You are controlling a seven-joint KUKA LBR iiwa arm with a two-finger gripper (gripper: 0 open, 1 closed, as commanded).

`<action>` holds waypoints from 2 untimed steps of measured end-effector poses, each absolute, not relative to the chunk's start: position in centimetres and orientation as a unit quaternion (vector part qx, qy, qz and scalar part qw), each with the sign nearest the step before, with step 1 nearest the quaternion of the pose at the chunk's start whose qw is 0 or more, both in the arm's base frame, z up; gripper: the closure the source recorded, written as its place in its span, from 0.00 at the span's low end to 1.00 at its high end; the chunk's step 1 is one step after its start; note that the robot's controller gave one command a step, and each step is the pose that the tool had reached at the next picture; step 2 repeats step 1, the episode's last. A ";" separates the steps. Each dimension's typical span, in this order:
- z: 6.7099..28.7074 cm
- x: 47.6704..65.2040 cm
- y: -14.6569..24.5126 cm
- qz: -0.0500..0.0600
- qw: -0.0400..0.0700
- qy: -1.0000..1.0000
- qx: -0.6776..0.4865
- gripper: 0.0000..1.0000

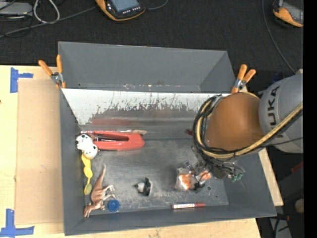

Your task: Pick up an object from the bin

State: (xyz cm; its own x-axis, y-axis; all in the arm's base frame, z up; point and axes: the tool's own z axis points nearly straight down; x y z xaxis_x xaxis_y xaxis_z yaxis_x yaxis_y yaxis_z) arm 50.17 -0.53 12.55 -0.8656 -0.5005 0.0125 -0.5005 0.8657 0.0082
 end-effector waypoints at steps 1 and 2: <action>20.1 51.9 0.4 -0.002 0.008 -0.970 0.241 1.00; 20.1 51.9 0.4 -0.002 0.008 -0.970 0.241 1.00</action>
Offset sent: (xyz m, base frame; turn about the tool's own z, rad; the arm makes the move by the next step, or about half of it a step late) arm -0.0062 -0.0551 -0.0555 -0.3260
